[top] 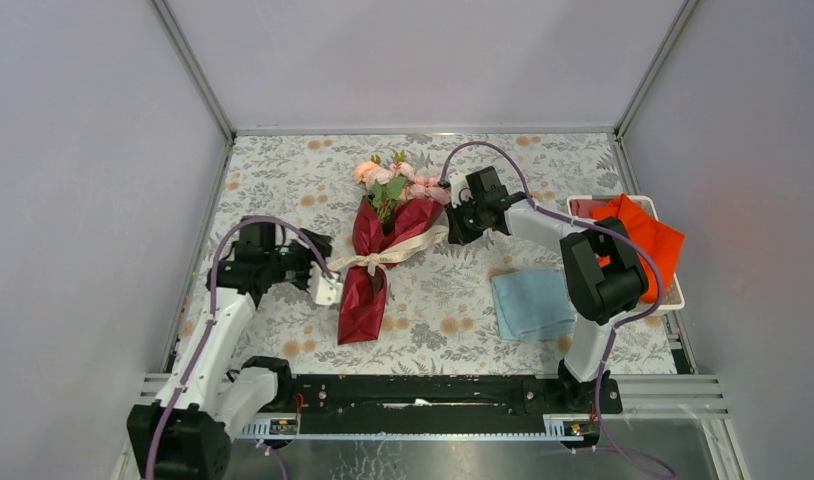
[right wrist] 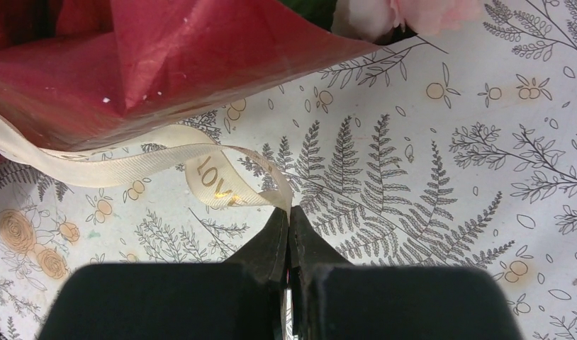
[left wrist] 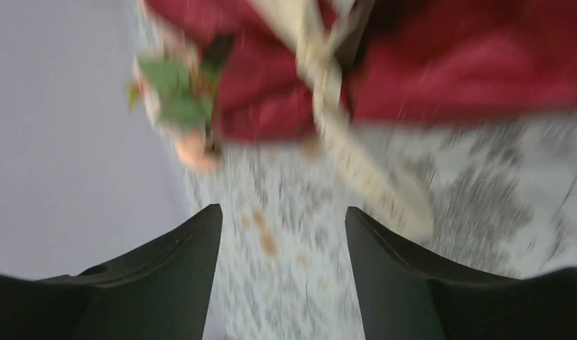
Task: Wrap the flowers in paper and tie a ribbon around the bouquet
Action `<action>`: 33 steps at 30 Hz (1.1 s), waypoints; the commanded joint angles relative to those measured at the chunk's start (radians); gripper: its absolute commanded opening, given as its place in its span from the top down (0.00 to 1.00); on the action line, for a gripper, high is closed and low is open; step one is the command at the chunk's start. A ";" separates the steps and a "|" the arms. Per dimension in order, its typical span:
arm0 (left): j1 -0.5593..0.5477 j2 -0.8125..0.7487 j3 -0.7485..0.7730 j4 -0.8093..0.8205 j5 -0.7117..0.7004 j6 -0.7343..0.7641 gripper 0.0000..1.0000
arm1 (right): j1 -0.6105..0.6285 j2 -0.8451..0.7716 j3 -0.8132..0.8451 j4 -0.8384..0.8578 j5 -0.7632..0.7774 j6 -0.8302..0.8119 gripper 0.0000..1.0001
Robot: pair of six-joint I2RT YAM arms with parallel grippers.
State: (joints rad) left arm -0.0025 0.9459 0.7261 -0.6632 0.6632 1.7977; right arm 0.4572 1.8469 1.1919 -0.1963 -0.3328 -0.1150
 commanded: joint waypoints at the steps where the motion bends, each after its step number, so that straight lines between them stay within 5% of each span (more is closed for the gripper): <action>1: -0.243 -0.027 0.034 -0.153 0.109 -0.073 0.31 | 0.014 -0.023 0.031 0.029 -0.026 0.002 1.00; 7: -0.449 0.038 0.001 0.023 -0.006 -0.138 0.28 | 0.021 -0.025 0.026 0.039 -0.030 0.006 1.00; 10: -0.458 0.092 -0.019 0.122 -0.065 -0.119 0.31 | 0.023 -0.028 0.020 0.044 -0.032 0.005 1.00; 17: -0.460 0.154 -0.034 0.216 -0.121 -0.082 0.56 | 0.023 -0.031 0.017 0.052 -0.037 0.004 1.00; 28: -0.489 0.201 -0.064 0.244 -0.154 -0.043 0.66 | 0.023 -0.030 0.006 0.068 -0.046 0.007 1.00; 30: -0.493 0.210 -0.065 0.247 -0.158 -0.041 0.72 | 0.023 -0.032 0.006 0.068 -0.046 0.007 1.00; 33: -0.495 0.208 -0.066 0.247 -0.160 -0.039 1.00 | 0.023 -0.038 0.006 0.066 -0.045 0.005 1.00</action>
State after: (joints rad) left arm -0.4881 1.1534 0.6697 -0.4583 0.5156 1.7386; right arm 0.4698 1.8469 1.1915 -0.1658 -0.3599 -0.1146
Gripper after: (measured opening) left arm 0.133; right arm 0.022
